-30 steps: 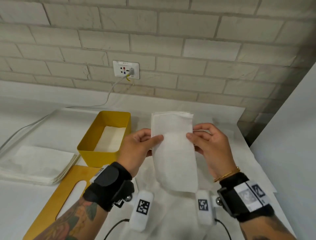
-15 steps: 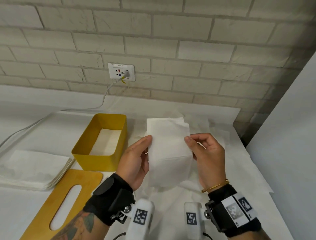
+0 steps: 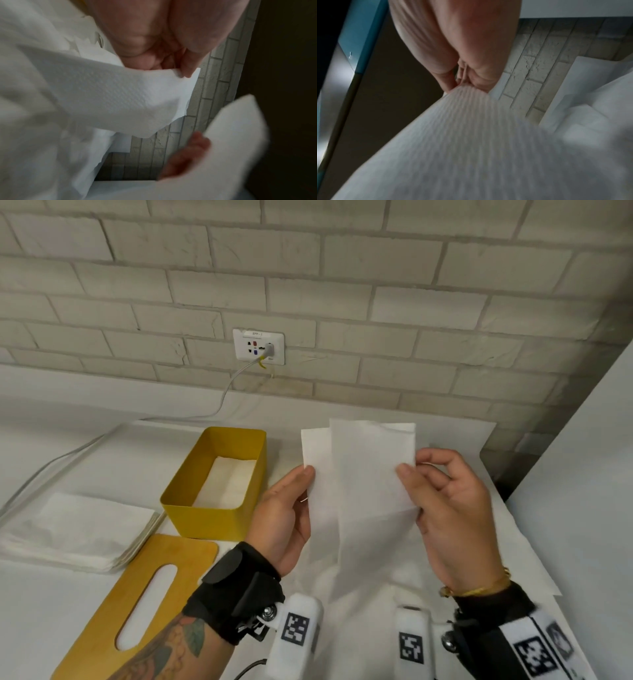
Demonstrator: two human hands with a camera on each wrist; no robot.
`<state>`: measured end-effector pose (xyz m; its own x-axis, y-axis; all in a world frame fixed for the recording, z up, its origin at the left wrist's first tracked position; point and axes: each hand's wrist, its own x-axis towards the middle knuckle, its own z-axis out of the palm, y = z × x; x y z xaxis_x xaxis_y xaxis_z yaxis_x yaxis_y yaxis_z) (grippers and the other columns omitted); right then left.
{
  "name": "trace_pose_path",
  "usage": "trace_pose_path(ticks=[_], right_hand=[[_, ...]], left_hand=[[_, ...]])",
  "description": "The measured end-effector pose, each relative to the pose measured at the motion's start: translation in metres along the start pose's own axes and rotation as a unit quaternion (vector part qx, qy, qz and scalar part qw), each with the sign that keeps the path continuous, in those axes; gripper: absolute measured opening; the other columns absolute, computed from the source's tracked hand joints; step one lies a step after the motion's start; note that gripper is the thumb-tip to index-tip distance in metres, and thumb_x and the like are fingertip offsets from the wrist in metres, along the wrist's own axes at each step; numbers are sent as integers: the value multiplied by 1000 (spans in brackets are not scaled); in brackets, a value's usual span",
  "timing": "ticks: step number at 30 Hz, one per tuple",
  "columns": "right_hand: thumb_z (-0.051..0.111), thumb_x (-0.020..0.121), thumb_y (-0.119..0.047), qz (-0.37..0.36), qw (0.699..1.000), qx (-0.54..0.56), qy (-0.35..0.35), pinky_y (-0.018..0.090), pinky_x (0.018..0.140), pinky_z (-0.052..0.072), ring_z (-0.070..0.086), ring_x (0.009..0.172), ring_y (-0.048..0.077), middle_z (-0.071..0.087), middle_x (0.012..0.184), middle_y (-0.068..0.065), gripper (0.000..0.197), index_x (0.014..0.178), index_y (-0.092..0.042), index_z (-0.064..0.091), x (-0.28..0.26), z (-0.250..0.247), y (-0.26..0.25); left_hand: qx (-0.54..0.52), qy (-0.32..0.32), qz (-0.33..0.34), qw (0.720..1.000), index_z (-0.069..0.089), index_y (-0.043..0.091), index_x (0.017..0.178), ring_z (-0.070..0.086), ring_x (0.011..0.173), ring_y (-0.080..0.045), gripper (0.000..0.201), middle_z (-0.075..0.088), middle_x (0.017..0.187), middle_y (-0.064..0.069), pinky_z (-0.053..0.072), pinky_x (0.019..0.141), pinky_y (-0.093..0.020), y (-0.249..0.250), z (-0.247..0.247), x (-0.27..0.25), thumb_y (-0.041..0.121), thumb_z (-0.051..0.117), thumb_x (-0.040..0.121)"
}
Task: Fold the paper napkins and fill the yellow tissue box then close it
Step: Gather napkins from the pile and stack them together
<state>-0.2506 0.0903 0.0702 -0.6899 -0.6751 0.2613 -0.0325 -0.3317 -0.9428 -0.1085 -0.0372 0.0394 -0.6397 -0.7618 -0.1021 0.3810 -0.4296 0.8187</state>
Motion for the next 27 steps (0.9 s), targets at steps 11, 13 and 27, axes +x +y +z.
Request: trace_pose_path(ticks=[11,13,27], right_hand=[[77,88,-18,40,992,-100,69,25,73,54,75,88,15,78,94,1,21,104,-22,64,7,10,29],[76,89,-17,41,992,-100,70,21,69,53,75,86,14,78,92,0,20,103,-22,63,8,11,30],[85,79,-26,48,987,-130,79,23,80,54,68,95,4,69,112,-8,49,118,-31,55,4,13,40]], left_hand=[[10,-44,-2,999,74,9,118,70,97,-19,33,73,110,-10,56,81,-28,-5,8,-10,24,47,105],[2,-42,-4,999,73,8,120,69,101,-21,34,72,113,-13,54,87,-32,-6,8,-10,24,46,106],[75,-27,2,997,74,10,113,73,103,-26,22,76,114,-12,61,84,-33,-9,2,-1,12,56,101]])
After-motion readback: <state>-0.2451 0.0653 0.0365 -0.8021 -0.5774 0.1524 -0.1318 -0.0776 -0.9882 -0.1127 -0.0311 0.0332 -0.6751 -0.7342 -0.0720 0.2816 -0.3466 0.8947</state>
